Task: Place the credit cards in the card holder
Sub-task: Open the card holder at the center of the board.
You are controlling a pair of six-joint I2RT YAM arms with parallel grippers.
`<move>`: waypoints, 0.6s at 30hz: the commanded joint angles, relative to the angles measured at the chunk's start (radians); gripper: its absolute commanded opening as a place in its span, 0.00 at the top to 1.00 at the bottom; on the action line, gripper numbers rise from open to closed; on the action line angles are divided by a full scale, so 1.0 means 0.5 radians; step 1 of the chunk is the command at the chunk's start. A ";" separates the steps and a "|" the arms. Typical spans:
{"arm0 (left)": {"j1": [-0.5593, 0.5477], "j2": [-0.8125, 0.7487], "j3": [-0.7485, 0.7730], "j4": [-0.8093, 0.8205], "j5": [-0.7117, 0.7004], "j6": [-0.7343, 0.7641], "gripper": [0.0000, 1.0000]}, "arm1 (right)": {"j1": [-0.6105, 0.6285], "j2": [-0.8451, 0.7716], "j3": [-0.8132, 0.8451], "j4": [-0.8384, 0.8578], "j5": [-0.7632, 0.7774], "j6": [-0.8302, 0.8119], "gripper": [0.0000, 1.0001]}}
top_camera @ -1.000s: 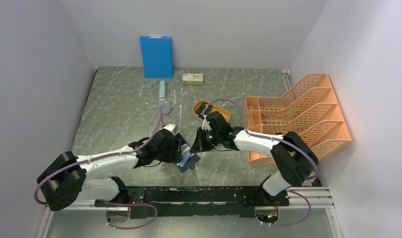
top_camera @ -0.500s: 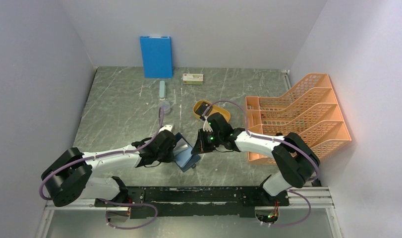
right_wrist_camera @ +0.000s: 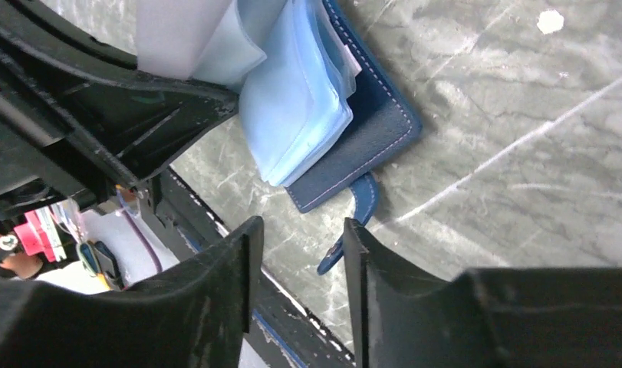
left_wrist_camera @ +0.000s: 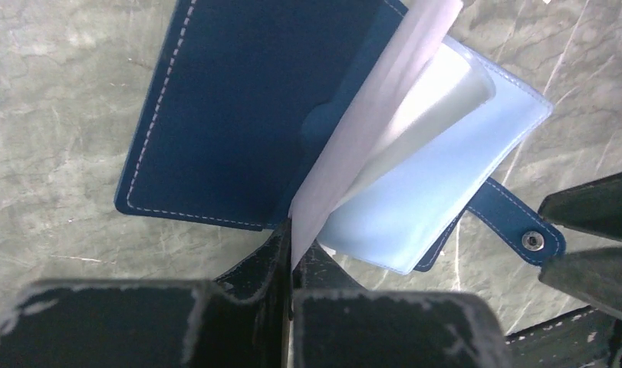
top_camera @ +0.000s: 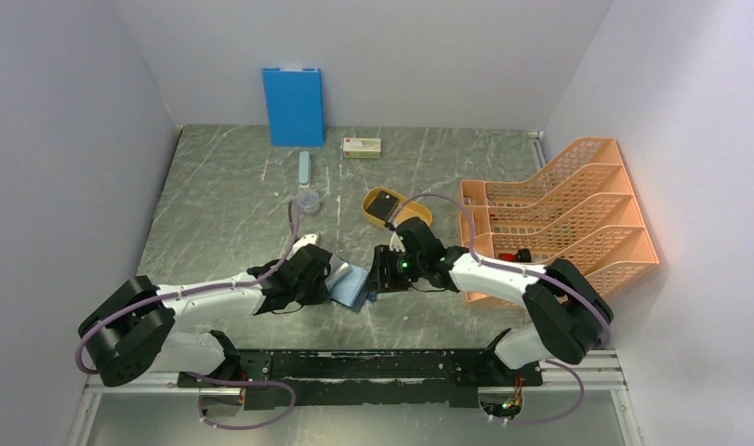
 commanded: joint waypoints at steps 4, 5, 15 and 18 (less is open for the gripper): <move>-0.009 0.085 0.014 0.047 0.108 -0.182 0.95 | -0.006 -0.434 -0.123 0.007 0.156 0.164 0.47; -0.008 0.091 0.016 0.050 0.120 -0.200 0.95 | 0.005 -0.498 -0.138 0.022 0.170 0.197 0.47; -0.010 0.106 -0.029 0.170 0.290 -0.441 0.95 | 0.290 -0.272 -0.191 0.527 0.314 0.653 0.50; -0.010 0.111 -0.065 0.231 0.337 -0.507 0.95 | 0.289 -0.121 -0.203 0.637 0.422 0.731 0.52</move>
